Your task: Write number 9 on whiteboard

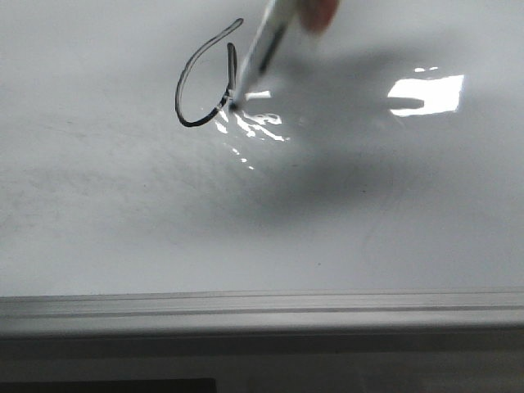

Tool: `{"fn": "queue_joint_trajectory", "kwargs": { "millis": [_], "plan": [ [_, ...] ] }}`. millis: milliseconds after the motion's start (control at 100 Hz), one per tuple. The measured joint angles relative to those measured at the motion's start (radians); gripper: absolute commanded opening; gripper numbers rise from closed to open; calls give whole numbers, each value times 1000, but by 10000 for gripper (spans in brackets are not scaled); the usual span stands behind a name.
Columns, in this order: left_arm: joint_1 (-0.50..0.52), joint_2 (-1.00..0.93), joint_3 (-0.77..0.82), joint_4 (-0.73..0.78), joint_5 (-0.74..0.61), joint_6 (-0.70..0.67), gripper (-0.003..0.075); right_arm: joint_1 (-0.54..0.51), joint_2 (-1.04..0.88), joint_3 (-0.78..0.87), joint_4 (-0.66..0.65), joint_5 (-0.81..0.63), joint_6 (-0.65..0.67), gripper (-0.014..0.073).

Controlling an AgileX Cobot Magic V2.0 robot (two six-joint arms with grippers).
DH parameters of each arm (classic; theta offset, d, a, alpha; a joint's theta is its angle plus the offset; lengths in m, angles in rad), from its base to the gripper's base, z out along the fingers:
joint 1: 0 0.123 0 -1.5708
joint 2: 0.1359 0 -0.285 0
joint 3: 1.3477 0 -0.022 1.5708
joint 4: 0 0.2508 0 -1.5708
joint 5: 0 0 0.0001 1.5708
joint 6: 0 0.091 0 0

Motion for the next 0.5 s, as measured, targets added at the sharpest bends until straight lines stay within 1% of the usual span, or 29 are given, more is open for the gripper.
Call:
{"fn": "queue_joint_trajectory", "kwargs": {
  "millis": [50,140,320,410,500],
  "plan": [
    [0,0,0,0,0,0,256,21,0,34,12,11,6,-59],
    [0,17,0,0,0,0,261,43,0,48,12,13,10,-59],
    [0,119,0,0,-7,0,317,91,-5,11,15,15,12,-59],
    [-12,190,0,7,-58,0,320,129,-5,2,32,15,12,-59],
    [-44,276,-4,19,-124,0,320,163,-5,2,36,15,17,-59]
  ]
}}
